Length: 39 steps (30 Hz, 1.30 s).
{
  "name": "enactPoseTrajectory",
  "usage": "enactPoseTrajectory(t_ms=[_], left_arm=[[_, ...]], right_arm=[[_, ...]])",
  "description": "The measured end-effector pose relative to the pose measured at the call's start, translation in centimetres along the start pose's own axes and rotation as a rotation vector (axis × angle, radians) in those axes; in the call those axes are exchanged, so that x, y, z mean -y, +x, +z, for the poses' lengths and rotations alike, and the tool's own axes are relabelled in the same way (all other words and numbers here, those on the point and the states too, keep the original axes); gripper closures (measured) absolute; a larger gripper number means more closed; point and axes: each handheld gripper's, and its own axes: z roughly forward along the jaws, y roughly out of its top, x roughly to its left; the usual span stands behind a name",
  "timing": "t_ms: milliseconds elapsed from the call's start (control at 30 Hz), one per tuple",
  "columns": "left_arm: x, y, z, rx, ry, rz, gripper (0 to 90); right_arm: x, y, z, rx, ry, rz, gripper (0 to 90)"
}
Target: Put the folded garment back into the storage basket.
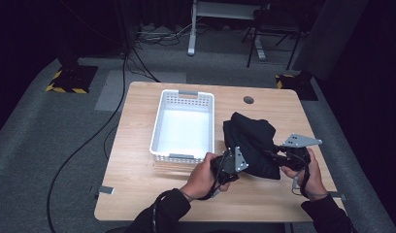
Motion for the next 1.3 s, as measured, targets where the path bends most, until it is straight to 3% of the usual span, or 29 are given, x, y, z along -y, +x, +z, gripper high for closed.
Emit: enactPoseTrajectory(t_ms=[333, 1300], left_arm=[[-1.3, 1.2, -1.0, -0.037, -0.017, 0.011, 67.5], [-2.6, 4.1, -3.2, -0.1, -0.04, 0.005, 68.0]], right_arm=[[-1.7, -0.2, -0.4, 0.02, -0.022, -0.02, 68.5], [-5.7, -0.4, -0.3, 0.035, -0.059, -0.044, 68.4]])
